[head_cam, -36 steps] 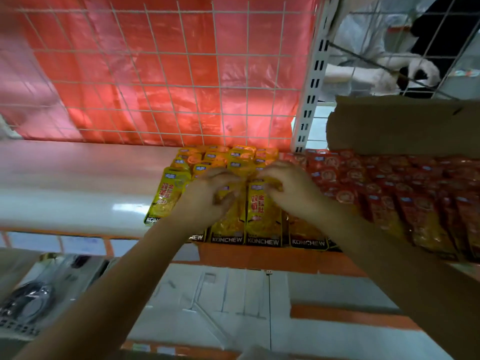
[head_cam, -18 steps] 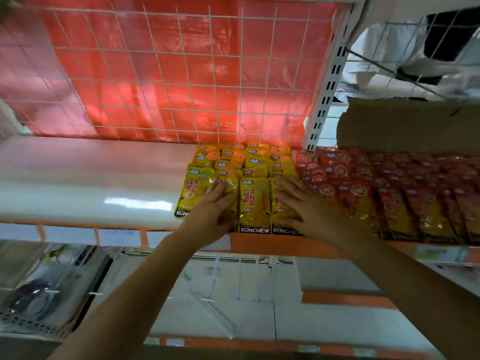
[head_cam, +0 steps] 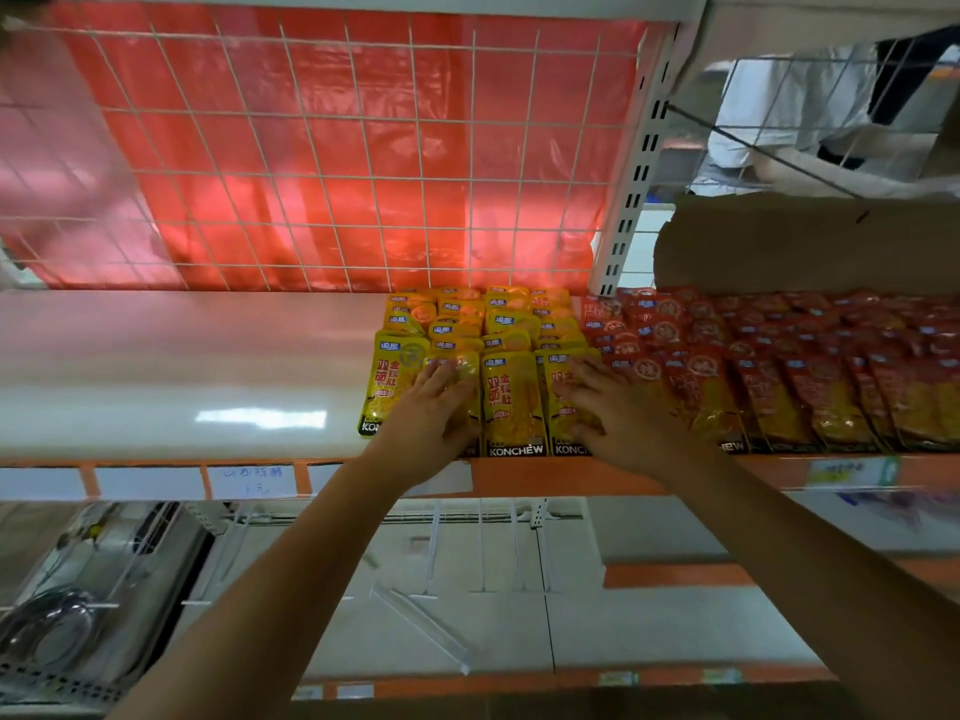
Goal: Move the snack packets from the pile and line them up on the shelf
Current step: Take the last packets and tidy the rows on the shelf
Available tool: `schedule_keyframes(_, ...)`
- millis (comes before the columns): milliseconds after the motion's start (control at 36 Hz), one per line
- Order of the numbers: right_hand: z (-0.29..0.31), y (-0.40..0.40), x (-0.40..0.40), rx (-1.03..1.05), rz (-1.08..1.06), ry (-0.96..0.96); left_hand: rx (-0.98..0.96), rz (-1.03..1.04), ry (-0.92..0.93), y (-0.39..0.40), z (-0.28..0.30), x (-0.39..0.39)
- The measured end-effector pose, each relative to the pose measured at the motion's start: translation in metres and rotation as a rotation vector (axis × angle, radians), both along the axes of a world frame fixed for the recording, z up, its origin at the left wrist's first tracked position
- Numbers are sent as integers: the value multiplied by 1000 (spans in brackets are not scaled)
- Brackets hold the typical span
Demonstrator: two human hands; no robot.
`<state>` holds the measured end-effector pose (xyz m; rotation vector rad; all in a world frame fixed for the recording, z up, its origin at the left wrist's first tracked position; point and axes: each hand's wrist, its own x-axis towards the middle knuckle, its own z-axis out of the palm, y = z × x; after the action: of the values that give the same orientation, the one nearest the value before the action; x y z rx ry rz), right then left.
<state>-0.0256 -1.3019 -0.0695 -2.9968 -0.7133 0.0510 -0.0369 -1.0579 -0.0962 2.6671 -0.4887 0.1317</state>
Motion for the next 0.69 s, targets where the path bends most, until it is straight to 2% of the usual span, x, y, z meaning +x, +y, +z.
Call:
schedule_keyframes(167,-1,8,-8,121,-8,-134,151,-4,-140,-16,13,-2)
schedule_keyframes(278,0,-5,-19,224,-36,-154,130,-81,-232,-40,16,-4)
schedule_keyframes(417,4,-36,-27,272,-136,-172,190,-54,-148,-79,14,-1)
schedule_keyframes(583,3,-92,-27,276,-212,-163,132,-149,-163,-133,19,-2)
schedule_keyframes(694,-10,-133,-18,303,-198,-217,110,-204,-244,-175,17,2)
